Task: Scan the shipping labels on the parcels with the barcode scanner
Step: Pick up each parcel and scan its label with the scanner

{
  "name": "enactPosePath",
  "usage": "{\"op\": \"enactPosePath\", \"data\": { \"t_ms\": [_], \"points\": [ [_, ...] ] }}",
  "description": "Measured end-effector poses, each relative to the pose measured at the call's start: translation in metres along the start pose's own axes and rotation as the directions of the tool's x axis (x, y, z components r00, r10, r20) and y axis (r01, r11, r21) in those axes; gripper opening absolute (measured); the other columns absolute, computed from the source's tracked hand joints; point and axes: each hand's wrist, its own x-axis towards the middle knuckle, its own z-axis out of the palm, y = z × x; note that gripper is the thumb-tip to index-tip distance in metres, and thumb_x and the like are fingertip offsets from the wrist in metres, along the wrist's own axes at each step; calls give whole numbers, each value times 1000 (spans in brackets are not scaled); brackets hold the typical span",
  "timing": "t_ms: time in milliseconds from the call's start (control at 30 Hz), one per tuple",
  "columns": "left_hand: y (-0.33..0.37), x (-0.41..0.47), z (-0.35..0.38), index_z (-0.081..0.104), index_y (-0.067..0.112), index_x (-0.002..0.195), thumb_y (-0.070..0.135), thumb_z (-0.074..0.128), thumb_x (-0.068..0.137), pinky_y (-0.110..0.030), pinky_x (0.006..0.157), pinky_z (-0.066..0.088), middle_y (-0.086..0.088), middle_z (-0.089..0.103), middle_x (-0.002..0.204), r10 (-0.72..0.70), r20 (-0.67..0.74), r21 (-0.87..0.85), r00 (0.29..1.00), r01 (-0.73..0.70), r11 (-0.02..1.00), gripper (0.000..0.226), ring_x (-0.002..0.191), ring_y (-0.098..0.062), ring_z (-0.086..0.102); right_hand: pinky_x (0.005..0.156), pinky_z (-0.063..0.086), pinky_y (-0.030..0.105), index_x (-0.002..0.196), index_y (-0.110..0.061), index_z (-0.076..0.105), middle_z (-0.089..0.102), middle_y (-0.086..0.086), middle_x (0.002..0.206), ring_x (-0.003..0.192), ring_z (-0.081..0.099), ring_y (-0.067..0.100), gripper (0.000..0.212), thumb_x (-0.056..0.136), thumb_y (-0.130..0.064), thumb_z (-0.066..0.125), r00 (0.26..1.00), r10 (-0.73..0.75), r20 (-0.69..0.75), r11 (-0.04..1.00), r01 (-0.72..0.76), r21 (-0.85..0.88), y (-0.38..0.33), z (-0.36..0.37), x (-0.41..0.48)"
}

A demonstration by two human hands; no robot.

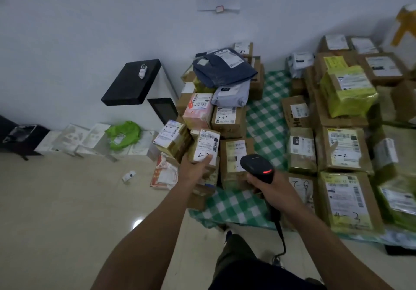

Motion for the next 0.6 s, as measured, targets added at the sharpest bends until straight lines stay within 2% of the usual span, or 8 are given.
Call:
{"op": "enactPosePath", "data": {
  "t_ms": [33,100,167,333,400,467,533,600],
  "points": [
    [-4,-2,1,30,24,159,58,82,81,-30,85,56,3,54,147,-6,31,1,999,6,1000,100,106,-14,67,59,53,19,128,-18,65,79,-3,94,71,74,9,37,95,-31,76,1000,1,6,1000,-1,-2,-1,2,1],
    [-16,3,3,14,29,165,63,80,80,-47,110,47,-3,41,161,0,61,39,998,-2,999,113,138,-28,50,58,52,18,128,-19,66,79,-3,95,71,74,8,36,95,-30,76,1000,4,13,1000,-4,-4,0,4,3],
    [-19,6,3,8,32,165,66,81,76,-52,117,39,-3,35,165,-7,69,56,998,3,998,121,148,-32,38,59,52,18,128,-19,66,78,-3,96,73,75,9,36,95,-30,76,1000,8,9,1000,-8,-13,-1,4,3],
    [-15,8,2,26,28,161,68,85,59,-54,111,46,-4,49,154,-3,75,5,997,3,1000,124,138,-29,50,62,55,22,128,-18,66,79,-2,91,76,76,15,38,94,-29,77,1000,-1,-17,1000,1,12,-2,3,3],
    [-14,4,-1,36,28,156,58,87,66,-51,105,52,-1,58,143,14,70,-62,997,-10,998,107,127,-26,59,72,61,32,128,-22,66,79,-4,92,80,77,15,37,94,-31,76,1000,-12,-24,1000,13,18,-3,3,3],
    [-7,-13,1,49,34,142,36,86,82,-41,93,57,9,69,123,43,86,-192,995,-26,981,71,112,-16,67,81,63,37,127,-28,65,79,-7,95,85,76,11,36,94,-37,75,999,-32,-41,999,33,33,-9,1,1],
    [-1,-32,12,61,39,122,20,83,87,-32,82,59,15,77,106,81,171,-294,982,-28,955,45,99,-10,73,72,58,20,128,-37,61,75,-17,106,91,70,-2,37,94,-41,75,994,-74,-79,995,79,57,-19,-2,-3],
    [0,-49,29,61,33,134,18,86,82,-43,91,60,5,78,113,106,292,-394,951,18,919,59,105,-18,75,72,49,12,131,-42,57,68,-26,114,99,63,-10,40,94,-43,74,984,-118,-130,989,128,69,-27,-5,-6]
  ]
}}
